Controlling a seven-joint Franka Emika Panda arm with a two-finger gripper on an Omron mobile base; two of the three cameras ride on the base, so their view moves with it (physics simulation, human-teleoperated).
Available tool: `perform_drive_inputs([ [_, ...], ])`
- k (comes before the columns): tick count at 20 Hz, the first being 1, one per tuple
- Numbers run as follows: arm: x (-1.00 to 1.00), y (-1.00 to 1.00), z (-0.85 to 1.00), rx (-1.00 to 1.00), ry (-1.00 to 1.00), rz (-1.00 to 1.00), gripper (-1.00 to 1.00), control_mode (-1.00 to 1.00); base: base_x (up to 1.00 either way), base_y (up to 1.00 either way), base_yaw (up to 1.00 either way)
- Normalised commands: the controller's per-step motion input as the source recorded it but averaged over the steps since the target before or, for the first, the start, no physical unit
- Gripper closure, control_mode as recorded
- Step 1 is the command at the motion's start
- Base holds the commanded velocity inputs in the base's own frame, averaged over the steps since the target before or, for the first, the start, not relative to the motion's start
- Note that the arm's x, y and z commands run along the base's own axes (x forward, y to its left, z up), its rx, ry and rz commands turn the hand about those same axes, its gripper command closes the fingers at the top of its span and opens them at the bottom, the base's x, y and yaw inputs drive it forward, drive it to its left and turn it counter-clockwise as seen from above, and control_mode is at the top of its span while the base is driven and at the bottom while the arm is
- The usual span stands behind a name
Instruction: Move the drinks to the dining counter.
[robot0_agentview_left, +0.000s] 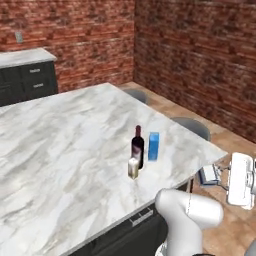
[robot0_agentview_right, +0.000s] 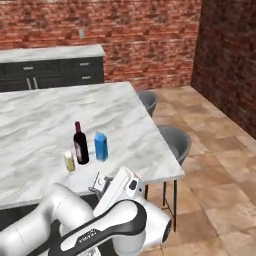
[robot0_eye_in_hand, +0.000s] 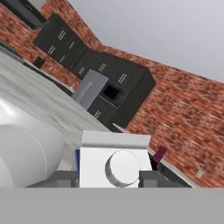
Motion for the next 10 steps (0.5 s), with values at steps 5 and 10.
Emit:
perform_drive_inputs([
  [5, 0.0, 0.0, 0.0, 0.0, 0.0, 0.0, 1.0, 1.0, 0.66, 0.0, 0.51],
  [10, 0.0, 0.0, 0.0, 0.0, 0.0, 0.0, 1.0, 1.0, 0.7, 0.0, 0.5],
])
